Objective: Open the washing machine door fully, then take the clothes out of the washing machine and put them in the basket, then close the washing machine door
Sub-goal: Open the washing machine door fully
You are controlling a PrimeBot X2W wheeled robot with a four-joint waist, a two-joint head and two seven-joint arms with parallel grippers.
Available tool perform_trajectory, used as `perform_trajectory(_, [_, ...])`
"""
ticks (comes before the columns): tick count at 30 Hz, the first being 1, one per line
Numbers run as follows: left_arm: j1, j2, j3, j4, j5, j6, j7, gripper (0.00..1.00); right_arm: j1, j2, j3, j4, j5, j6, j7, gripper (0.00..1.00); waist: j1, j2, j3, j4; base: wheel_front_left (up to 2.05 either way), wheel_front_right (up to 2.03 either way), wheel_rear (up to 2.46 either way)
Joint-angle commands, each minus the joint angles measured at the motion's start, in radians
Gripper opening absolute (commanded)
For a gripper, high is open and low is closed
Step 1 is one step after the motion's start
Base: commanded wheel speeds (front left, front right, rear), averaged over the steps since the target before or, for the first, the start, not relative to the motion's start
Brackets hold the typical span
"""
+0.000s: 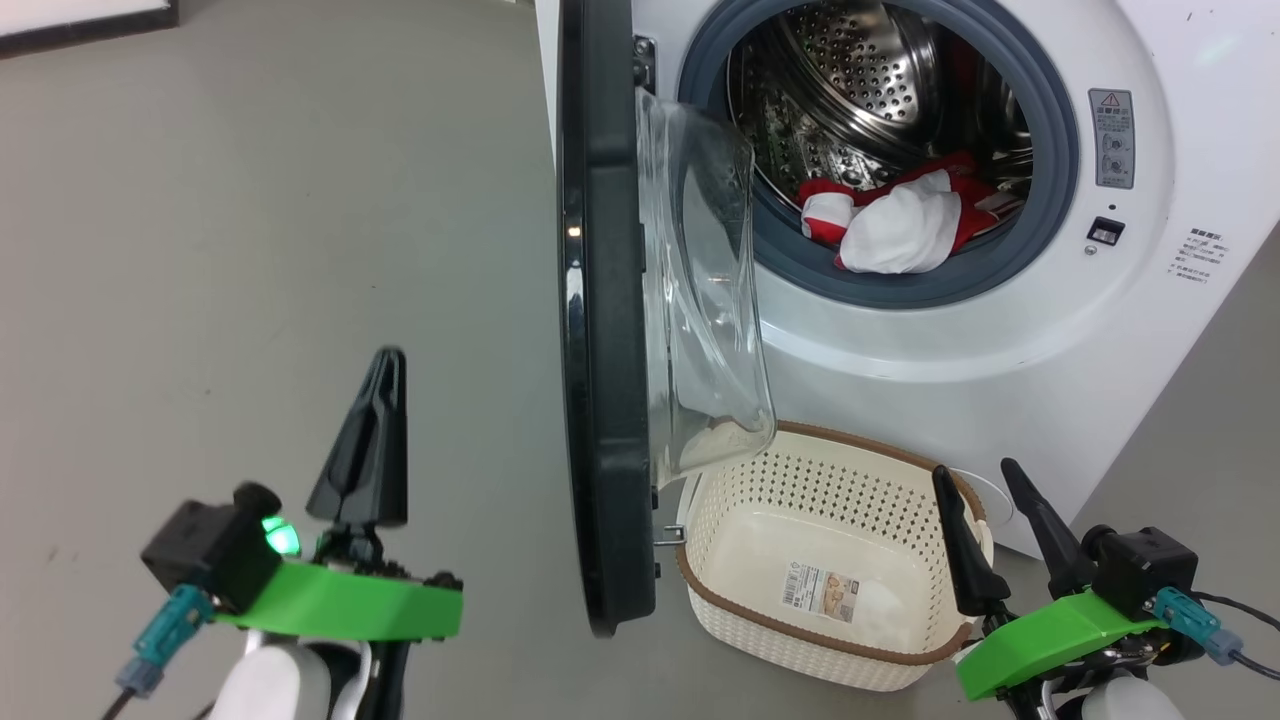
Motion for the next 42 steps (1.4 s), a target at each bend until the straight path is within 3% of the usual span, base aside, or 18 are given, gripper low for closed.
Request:
perform_trajectory(1, [-0.051, 0.011, 0.029, -0.046, -0.003, -0.010, -0.008, 0.00, -0.022, -0.003, 0.024, -0.020, -0.001, 0.005, -0.006, 1.00, 0.0000, 0.0000, 0.000, 0.000, 0.00, 0.00, 0.00])
perform_trajectory(5, [-0.099, 0.011, -0.017, -0.108, -0.014, -0.020, -0.008, 0.00, -0.018, -0.003, 0.030, -0.020, 0.002, 0.005, -0.006, 1.00, 0.0000, 0.0000, -0.005, -0.004, 0.00, 0.00, 0.00])
perform_trajectory(11, [-0.141, 0.011, -0.159, -0.146, -0.048, -0.032, -0.008, 0.00, -0.008, -0.003, 0.021, -0.022, 0.000, 0.005, -0.006, 1.00, 0.0000, 0.0000, -0.009, -0.017, 0.00, 0.00, 0.00])
perform_trajectory(19, [-0.163, 0.011, -0.349, -0.063, -0.120, -0.040, 0.015, 0.00, -0.008, -0.003, 0.024, -0.026, -0.005, 0.005, -0.006, 1.00, 0.0000, 0.0000, 0.007, -0.039, 0.00, 0.00, 0.00])
perform_trajectory(30, [-0.163, 0.011, -0.415, 0.088, -0.172, -0.001, 0.109, 0.00, -0.014, -0.003, 0.023, -0.024, 0.005, 0.005, -0.006, 1.00, 0.0000, 0.0000, 0.020, -0.050, 0.00, 0.00, 0.00])
perform_trajectory(42, [-0.140, 0.035, -0.382, 0.183, -0.175, 0.084, 0.141, 0.00, -0.008, -0.003, 0.015, -0.026, 0.015, 0.005, -0.006, 1.00, 0.0000, 0.0000, 0.026, -0.036, 0.00, 0.00, 0.00])
